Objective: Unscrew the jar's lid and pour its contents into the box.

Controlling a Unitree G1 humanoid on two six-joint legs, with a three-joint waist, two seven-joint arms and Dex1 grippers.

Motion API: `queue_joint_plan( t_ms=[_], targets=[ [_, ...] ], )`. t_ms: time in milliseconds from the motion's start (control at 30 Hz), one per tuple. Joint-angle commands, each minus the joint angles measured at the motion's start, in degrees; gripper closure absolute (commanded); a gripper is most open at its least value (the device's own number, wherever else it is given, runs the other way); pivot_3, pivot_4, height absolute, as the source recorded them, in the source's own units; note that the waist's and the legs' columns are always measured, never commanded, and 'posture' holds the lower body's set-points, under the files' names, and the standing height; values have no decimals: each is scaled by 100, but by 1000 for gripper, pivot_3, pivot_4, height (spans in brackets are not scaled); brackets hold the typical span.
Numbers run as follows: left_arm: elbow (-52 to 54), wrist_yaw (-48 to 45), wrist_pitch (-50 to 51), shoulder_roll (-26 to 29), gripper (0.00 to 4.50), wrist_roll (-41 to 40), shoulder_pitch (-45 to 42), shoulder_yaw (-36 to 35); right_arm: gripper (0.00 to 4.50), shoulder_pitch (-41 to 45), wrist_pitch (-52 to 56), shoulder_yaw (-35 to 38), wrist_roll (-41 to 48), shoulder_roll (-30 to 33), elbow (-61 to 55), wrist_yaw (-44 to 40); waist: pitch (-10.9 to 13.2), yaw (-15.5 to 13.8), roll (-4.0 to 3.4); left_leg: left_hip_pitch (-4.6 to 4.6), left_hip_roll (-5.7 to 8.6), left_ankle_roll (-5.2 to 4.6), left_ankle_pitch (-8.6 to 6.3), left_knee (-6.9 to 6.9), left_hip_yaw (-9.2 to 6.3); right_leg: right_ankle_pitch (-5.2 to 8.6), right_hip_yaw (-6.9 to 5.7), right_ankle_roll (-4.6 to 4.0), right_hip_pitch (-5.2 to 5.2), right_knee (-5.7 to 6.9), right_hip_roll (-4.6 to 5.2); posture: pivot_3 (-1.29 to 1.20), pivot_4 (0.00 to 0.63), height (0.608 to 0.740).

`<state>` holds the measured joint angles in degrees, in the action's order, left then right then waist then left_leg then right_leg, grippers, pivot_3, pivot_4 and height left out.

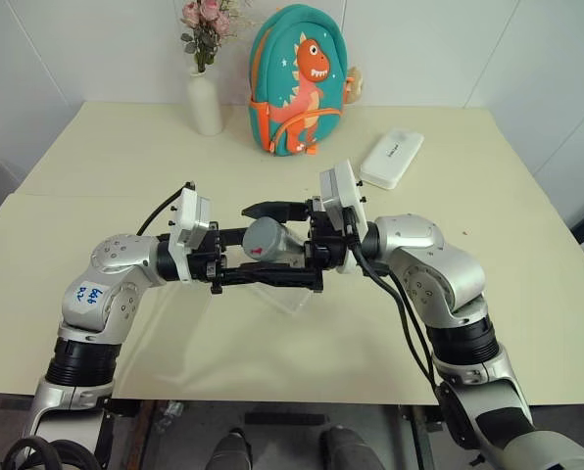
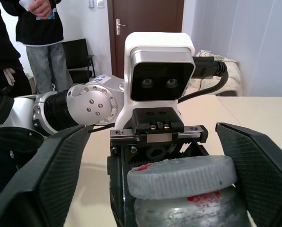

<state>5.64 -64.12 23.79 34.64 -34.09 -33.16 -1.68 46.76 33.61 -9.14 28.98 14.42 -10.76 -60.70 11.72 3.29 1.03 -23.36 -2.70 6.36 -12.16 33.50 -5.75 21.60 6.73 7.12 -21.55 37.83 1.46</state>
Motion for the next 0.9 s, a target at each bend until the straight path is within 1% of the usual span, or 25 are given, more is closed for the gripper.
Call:
queue_joint_plan(
  t_ms=[33, 300, 567, 767, 900],
  targets=[
    [-111, 192, 68, 17, 2110, 141, -140, -22, 46, 294, -159, -203, 275, -188, -394, -163, 0, 3, 0, 1, 0, 0, 0, 0, 0, 0, 0, 0, 0, 1, 0, 0, 150, 740],
    [-131, 74, 241, 148, 2110, 166, -314, 1, 46, 307, -359, -214, 68, -78, -212, -97, 3, 7, -1, 0, -1, 0, 0, -1, -2, 0, -2, 0, -1, 1, -1, 0, 150, 740],
    [-6, 140, 514, 309, 2110, 73, -294, -143, 46, 262, -409, -85, 75, 195, -180, -25, 4, 8, -1, -2, -1, 0, 0, 0, -2, 0, -3, 0, -1, 0, 0, 0, 150, 740],
    [181, 173, 745, 446, 2110, -33, -179, -281, 46, 315, -517, 155, 14, 309, 27, 263, 5, 8, -1, -2, -1, 0, 0, -1, -3, 0, -3, 0, -1, 0, 0, 0, 150, 740],
    [323, 203, 873, 523, 2110, -125, -130, -355, 46, 341, -691, 203, -209, 393, 262, 419, 5, 6, -1, -2, -1, 0, 0, -1, -2, 0, -3, 0, -1, -1, 0, 0, 150, 740]
  ],
)
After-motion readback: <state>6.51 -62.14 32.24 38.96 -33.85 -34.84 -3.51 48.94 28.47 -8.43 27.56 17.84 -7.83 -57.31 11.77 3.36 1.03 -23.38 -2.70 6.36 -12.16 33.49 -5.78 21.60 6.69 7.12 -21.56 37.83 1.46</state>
